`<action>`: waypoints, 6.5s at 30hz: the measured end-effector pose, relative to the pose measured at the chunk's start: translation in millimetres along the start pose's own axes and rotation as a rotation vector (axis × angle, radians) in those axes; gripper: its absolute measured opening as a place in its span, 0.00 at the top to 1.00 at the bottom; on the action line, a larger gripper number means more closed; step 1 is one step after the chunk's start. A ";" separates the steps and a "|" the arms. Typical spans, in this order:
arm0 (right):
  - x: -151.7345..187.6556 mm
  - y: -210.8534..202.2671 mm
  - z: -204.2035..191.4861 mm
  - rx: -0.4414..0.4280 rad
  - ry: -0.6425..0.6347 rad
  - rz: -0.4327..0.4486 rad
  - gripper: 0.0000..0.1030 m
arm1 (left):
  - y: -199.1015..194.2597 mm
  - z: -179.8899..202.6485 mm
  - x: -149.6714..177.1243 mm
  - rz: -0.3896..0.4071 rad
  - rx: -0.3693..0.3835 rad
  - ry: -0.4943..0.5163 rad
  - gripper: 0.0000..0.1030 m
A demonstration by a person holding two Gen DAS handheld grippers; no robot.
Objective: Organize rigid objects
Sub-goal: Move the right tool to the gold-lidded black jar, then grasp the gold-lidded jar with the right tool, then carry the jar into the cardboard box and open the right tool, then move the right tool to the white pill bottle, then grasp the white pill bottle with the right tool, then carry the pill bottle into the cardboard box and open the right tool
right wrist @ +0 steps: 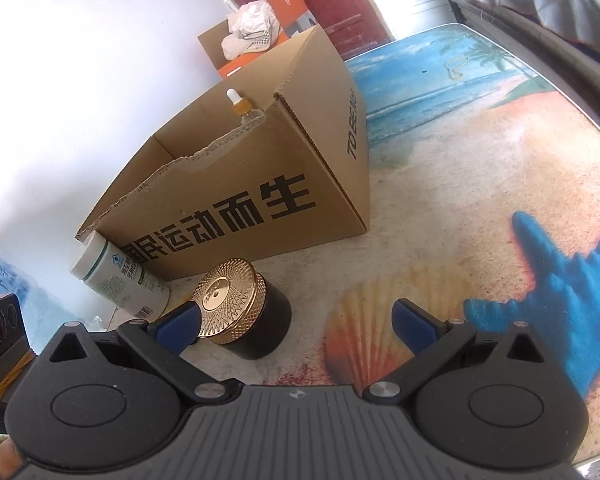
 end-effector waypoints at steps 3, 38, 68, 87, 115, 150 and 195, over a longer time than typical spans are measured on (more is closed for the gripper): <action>1.6 -1.1 1.6 -0.011 0.009 0.013 0.00 | 1.8 2.7 0.6 0.003 -0.012 0.014 0.00; -8.7 0.5 -20.6 0.019 -0.085 -0.007 0.07 | -1.3 -5.1 3.1 0.069 0.050 0.049 0.00; -24.3 -9.9 -59.3 -0.062 -0.095 0.006 0.52 | -24.7 18.7 -4.5 0.243 -0.009 0.219 0.46; -186.1 29.6 -80.2 -0.075 -0.278 -0.062 0.52 | -7.0 -0.9 -145.1 0.258 -0.018 0.023 0.46; -229.0 135.6 -51.9 0.076 -0.411 -0.283 0.54 | 84.3 -48.4 -199.8 -0.172 0.012 -0.209 0.41; -91.4 -50.4 -105.1 -0.204 -0.219 0.121 0.48 | -153.7 -51.4 -49.1 0.426 -0.022 -0.054 0.00; -69.1 24.5 -220.5 -0.388 -0.316 -0.026 0.54 | -162.5 -68.5 -39.0 0.435 -0.272 0.054 0.47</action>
Point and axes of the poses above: each gripper's, at about its wrist camera, not at the fingertips, and y roughly the way its jaws point, z to its right, x to its underside, the point moved 3 cm from there along y, roughly the way its jaws point, and after that the axes turned 5 degrees about -y, right-handed, at the moved point
